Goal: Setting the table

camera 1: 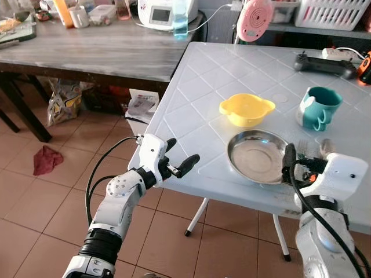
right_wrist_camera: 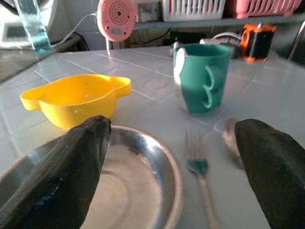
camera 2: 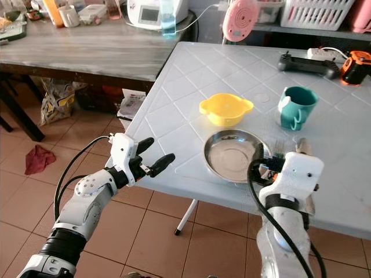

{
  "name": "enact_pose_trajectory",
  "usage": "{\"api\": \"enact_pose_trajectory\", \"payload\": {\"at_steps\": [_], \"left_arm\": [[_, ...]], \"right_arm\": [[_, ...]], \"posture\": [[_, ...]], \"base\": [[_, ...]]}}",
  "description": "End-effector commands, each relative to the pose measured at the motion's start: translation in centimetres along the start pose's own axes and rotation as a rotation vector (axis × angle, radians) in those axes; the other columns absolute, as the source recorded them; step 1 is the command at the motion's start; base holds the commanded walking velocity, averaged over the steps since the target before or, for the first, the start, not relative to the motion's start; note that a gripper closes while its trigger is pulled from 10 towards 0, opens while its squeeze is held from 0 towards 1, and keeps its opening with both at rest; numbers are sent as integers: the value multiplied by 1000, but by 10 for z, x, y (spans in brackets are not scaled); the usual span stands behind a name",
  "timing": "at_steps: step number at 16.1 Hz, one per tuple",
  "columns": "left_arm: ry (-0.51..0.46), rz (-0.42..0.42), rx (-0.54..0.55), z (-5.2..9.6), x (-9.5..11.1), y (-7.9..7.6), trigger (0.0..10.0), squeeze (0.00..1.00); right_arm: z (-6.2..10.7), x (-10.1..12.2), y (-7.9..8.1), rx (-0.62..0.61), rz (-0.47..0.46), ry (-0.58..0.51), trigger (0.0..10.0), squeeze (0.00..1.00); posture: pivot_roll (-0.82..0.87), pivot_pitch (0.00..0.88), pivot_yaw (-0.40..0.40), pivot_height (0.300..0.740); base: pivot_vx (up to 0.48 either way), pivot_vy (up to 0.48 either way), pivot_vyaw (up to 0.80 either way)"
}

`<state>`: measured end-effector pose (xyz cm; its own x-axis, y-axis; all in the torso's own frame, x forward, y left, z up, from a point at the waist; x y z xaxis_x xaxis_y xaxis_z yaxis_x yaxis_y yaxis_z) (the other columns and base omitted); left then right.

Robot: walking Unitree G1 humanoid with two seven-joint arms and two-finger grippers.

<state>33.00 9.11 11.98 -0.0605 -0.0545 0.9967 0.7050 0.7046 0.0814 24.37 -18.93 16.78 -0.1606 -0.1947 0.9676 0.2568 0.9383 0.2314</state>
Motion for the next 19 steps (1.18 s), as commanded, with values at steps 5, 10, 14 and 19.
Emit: {"api": "enact_pose_trajectory", "payload": {"at_steps": [5, 10, 14, 19], "left_arm": [[-73, -110, -125, -7, 27, -13, 10000, 0], [-67, -130, -135, -9, 28, -13, 10000, 0], [-58, -135, -163, -8, 25, -21, 10000, 0], [-54, -137, -169, -9, 24, -24, 10000, 0]], "right_arm": [[-11, -5, -5, -42, -55, 44, 10000, 0], [-29, -8, -9, -82, -92, 131, 10000, 0], [-46, -11, -9, -107, -126, 222, 10000, 0], [-47, -18, 4, -58, -158, 299, 10000, 0]], "posture": [[-27, 140, 25, 714], [-24, 142, 29, 714], [-24, 148, 26, 714], [-20, 153, 26, 714]], "base": [[0, 0, 0], [0, 0, 0], [0, 0, 0], [0, 0, 0]]}}
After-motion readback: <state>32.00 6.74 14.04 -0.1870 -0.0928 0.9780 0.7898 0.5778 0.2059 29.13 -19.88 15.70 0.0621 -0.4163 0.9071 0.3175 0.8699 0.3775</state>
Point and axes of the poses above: a point about 5 cm out from each wrist's last joint towards the gripper, its own z axis pointing back from the gripper into the wrist, its own x axis along the axis of the wrist's last joint, y = z × x, the point moved 1 cm from there along -z, pointing out of the wrist towards the gripper, and after that the axes turned 8 degrees about -z, right-handed, at the moved point
